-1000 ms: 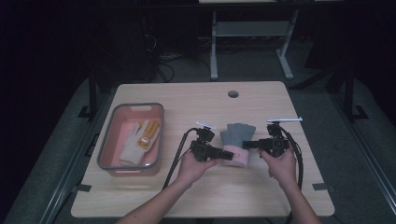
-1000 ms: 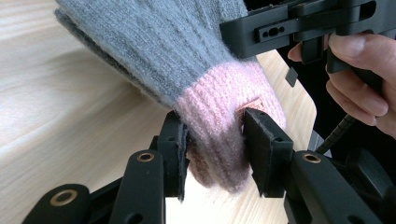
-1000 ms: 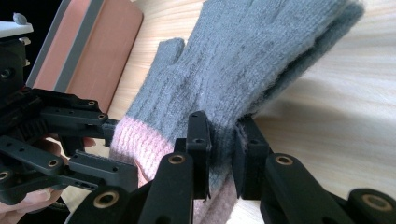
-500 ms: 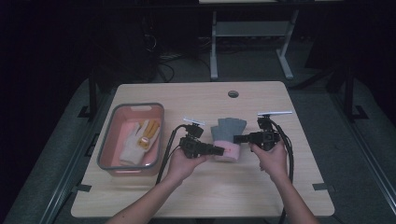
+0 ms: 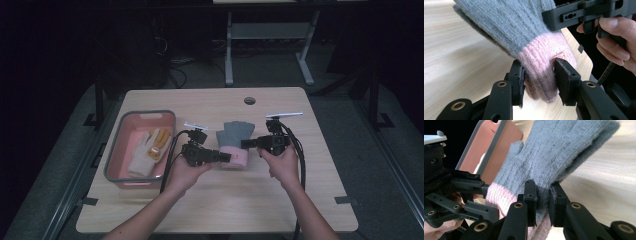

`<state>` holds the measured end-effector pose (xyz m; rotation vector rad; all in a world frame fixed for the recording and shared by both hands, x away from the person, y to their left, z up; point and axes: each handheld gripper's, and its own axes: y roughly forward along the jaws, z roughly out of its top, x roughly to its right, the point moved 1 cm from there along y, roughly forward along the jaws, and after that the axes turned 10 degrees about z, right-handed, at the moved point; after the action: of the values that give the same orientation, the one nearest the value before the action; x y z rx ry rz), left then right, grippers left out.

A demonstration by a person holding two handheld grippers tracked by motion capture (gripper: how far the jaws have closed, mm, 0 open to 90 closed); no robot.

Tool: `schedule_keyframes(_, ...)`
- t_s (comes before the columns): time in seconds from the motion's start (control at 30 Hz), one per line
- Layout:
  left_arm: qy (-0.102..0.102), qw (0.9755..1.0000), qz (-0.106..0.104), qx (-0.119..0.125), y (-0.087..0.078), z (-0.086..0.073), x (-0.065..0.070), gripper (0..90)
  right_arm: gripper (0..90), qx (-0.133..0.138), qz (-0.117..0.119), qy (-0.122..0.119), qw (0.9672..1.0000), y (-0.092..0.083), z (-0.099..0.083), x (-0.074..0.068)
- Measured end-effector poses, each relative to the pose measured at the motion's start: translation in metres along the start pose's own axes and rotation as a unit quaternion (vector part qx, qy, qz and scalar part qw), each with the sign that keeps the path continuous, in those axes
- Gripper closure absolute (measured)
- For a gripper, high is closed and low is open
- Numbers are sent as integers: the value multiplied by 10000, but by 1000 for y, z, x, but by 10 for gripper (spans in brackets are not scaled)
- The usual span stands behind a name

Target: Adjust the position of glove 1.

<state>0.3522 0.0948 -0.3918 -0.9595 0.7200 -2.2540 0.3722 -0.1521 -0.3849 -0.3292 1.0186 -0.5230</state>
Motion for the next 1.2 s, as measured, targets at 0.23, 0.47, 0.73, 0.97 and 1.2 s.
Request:
schedule_keyframes(0.23, -28, 10000, 11, 63, -10, 2, -5, 610, 785, -49, 41, -45, 10000, 6, 6, -8)
schedule_keyframes(0.47, 23, 9999, 40, 112, -20, 4, -11, 610, 785, -81, 63, -114, 9999, 12, 14, -17)
schedule_keyframes(0.73, -40, 9998, 84, 168, -31, 8, -16, 611, 785, -135, 87, -194, 9997, 19, 23, -25)
schedule_keyframes(0.97, -68, 9995, 116, 269, -42, 10, -24, 611, 784, -186, 134, -287, 9993, 28, 33, -35)
schedule_keyframes(1.2, -87, 9993, 190, 301, -54, 10, -31, 613, 785, -235, 206, -342, 9989, 37, 40, -43)
